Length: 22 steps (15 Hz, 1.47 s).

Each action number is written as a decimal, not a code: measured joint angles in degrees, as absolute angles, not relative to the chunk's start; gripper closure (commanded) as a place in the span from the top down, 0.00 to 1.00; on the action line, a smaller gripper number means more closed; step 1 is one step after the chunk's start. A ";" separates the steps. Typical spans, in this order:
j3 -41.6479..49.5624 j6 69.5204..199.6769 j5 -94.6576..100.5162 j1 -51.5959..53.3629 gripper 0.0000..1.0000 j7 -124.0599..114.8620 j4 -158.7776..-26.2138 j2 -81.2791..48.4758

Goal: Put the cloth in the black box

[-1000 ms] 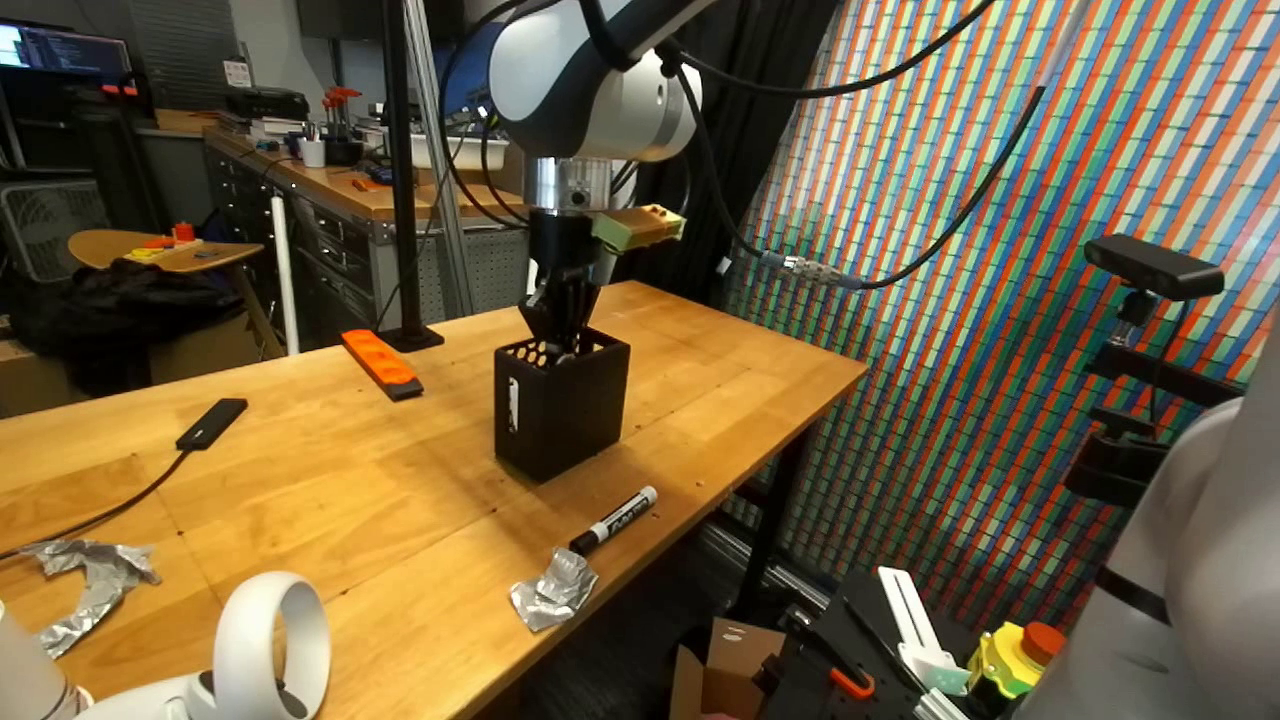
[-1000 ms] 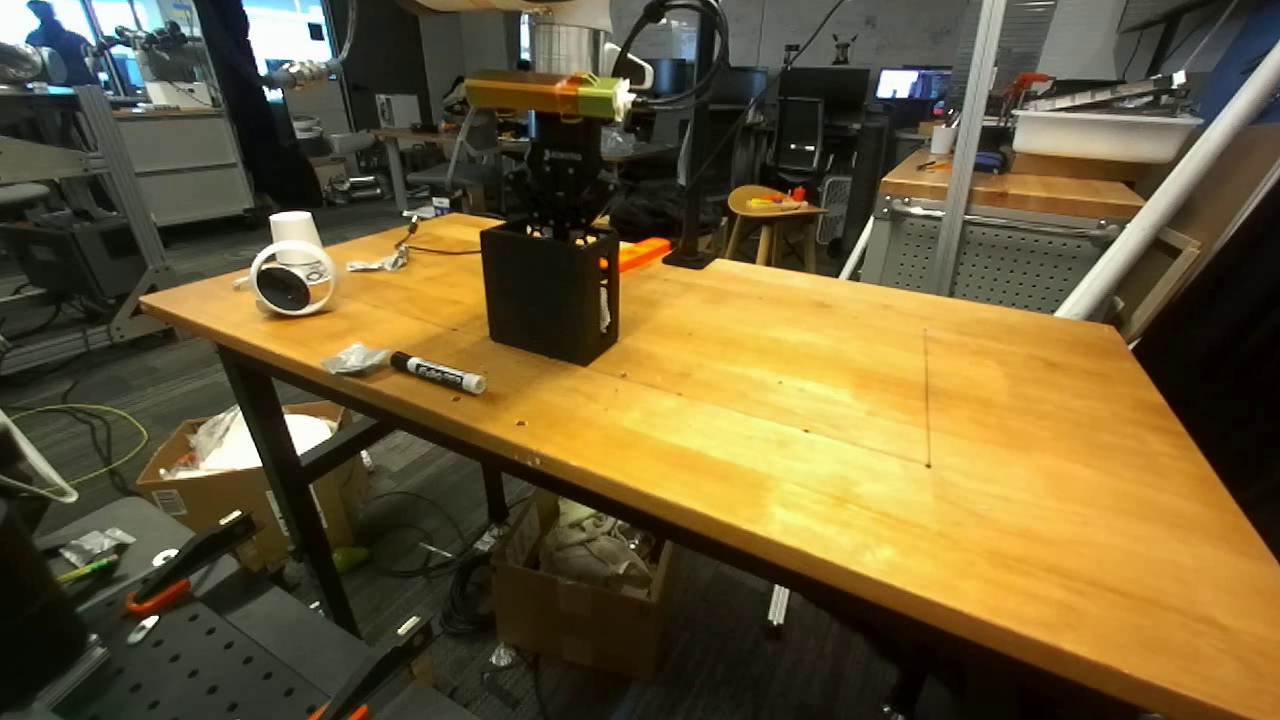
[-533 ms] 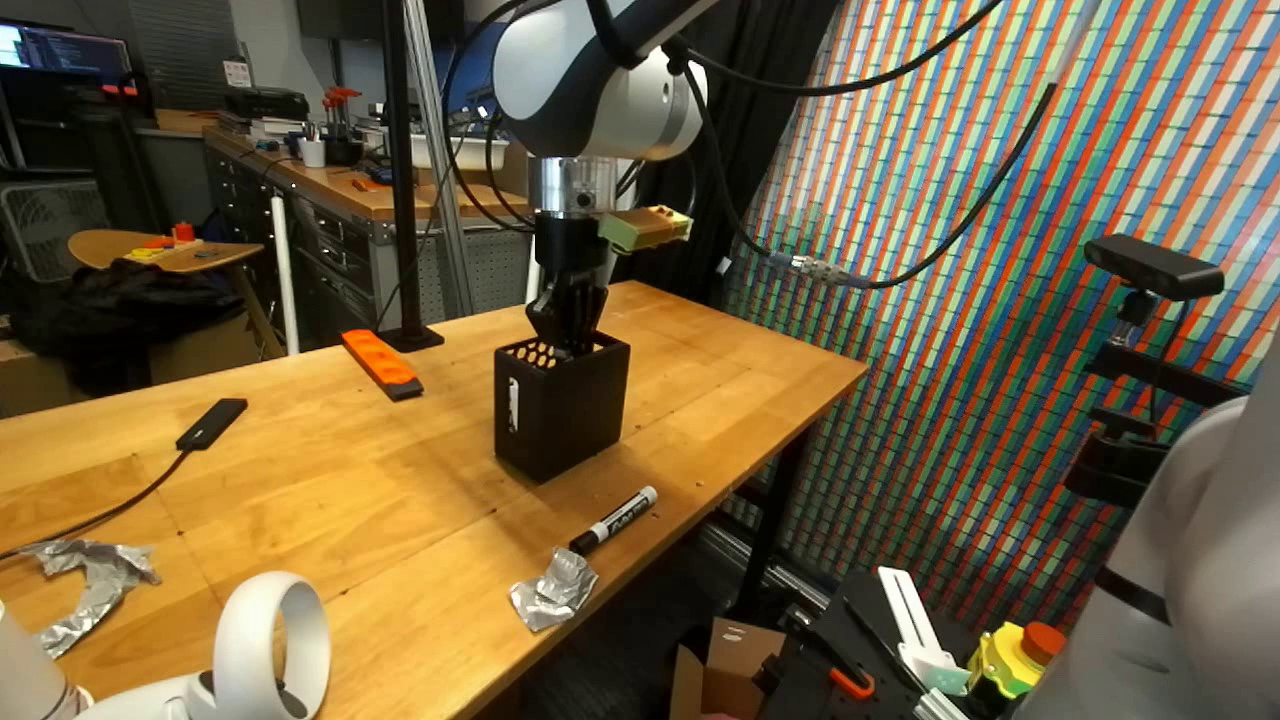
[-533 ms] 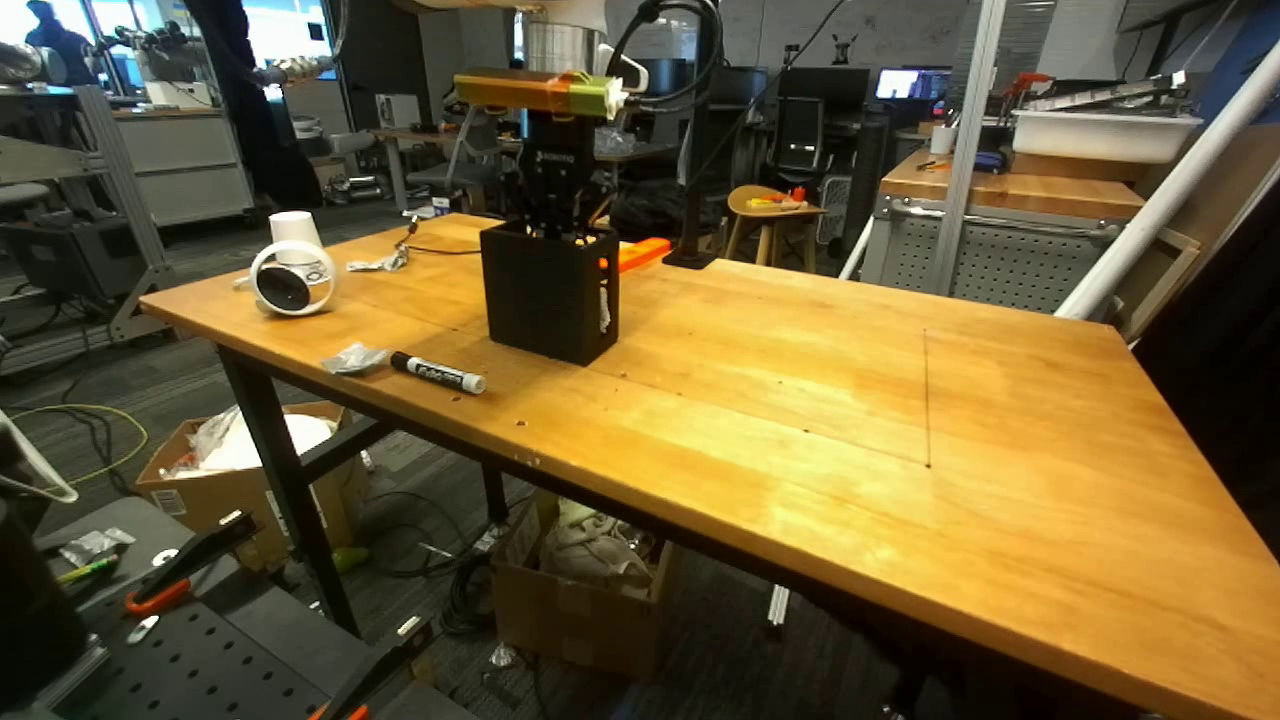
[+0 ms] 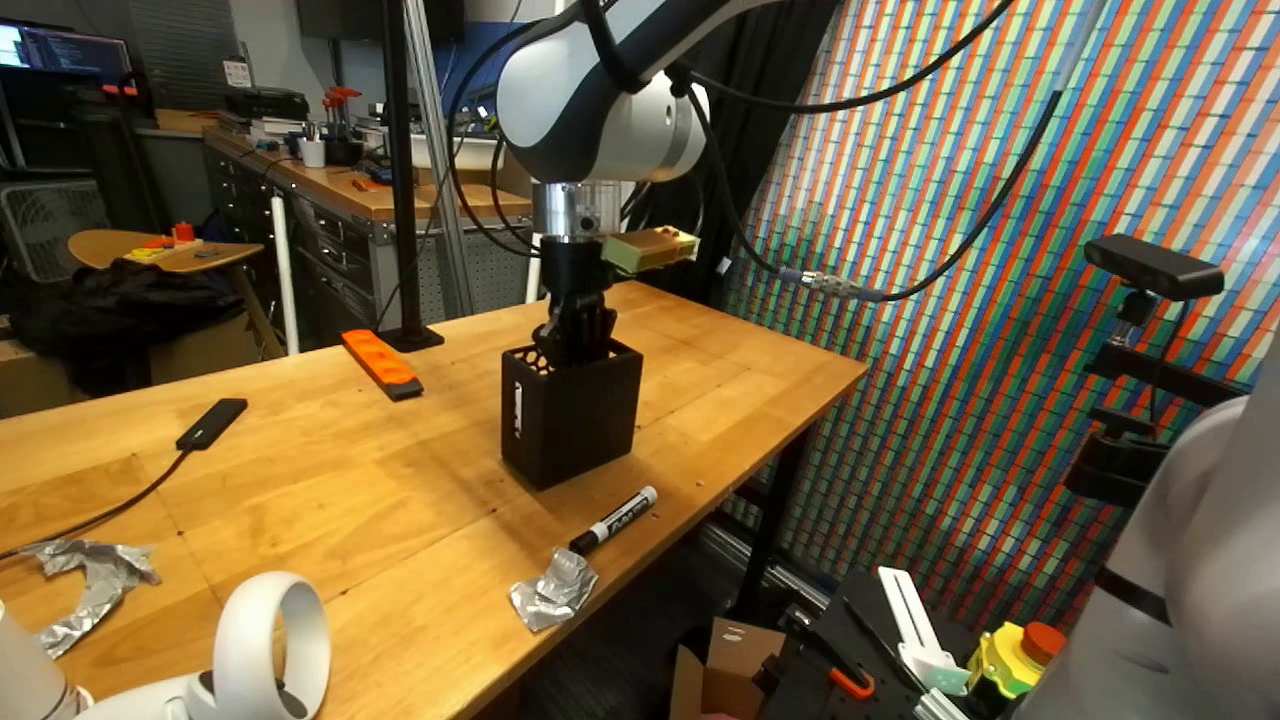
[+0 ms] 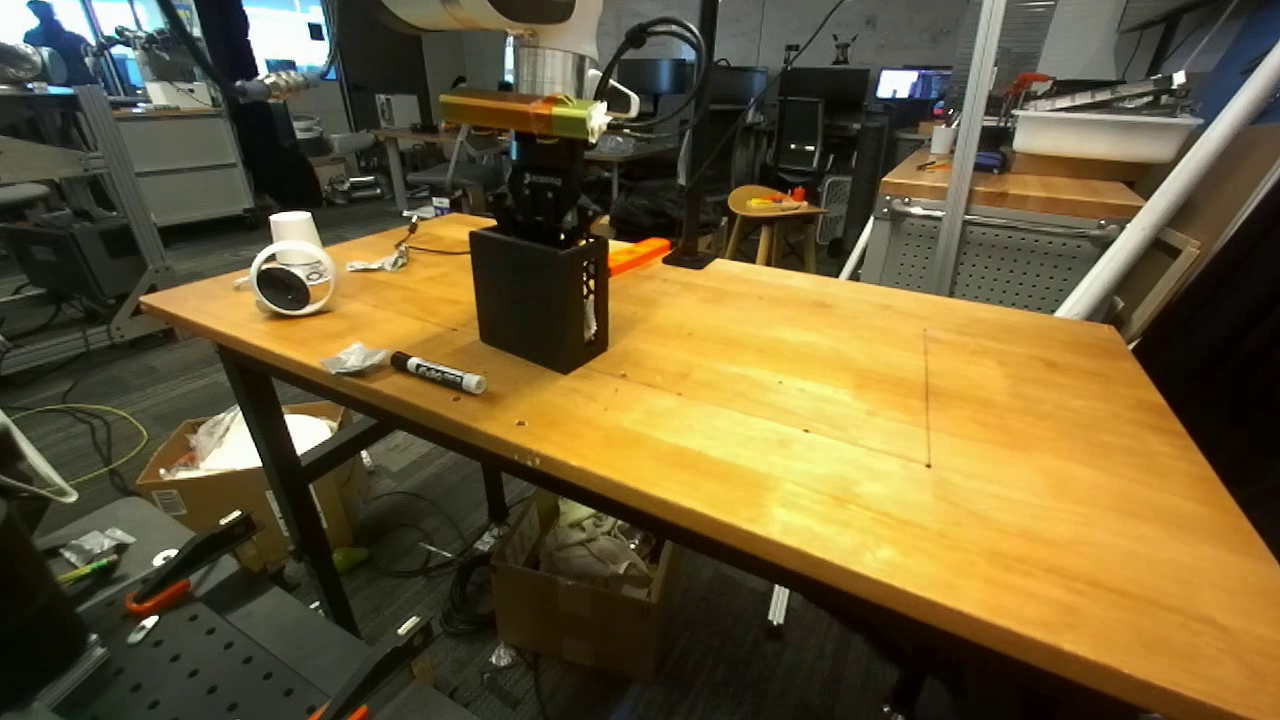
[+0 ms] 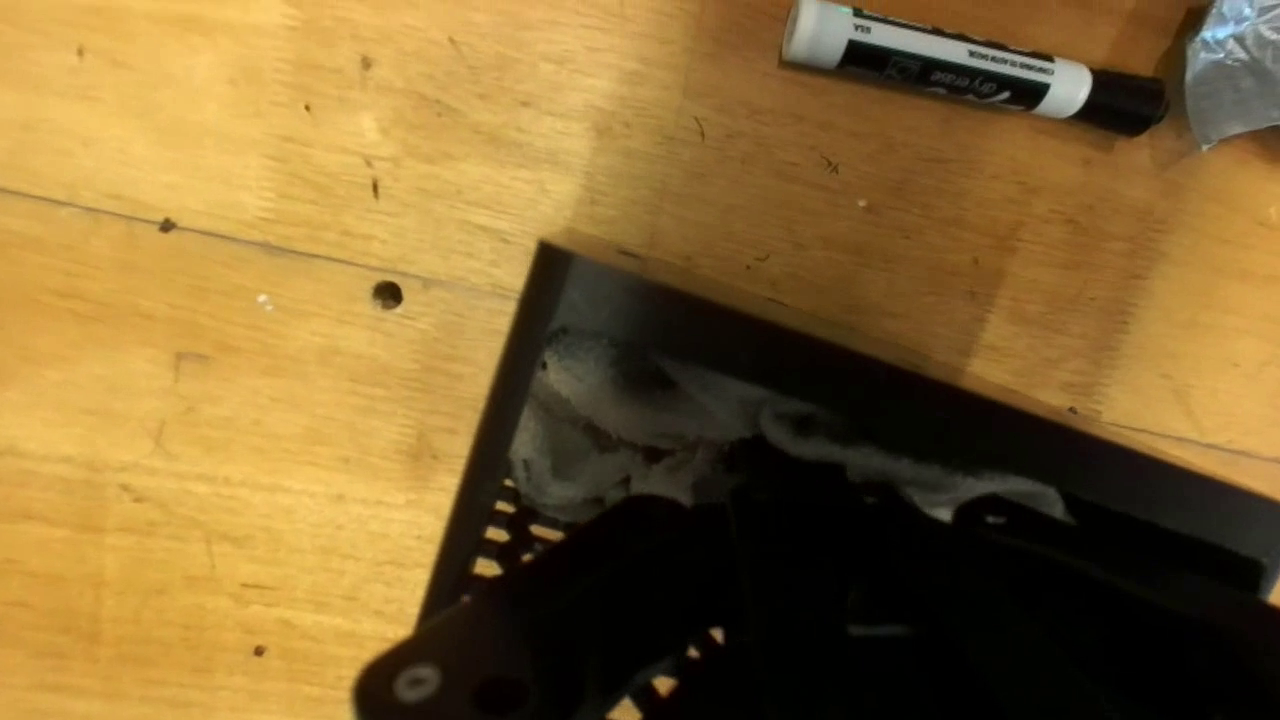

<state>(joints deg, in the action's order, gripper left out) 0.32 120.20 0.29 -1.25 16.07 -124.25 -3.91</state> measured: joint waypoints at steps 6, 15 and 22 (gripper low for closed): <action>-0.21 120.89 0.18 -0.67 0.09 13.00 -125.14 -5.53; -1.09 121.56 0.07 0.19 0.09 9.87 -124.94 -5.74; 0.57 122.35 -2.34 -1.43 0.09 10.45 -120.04 1.37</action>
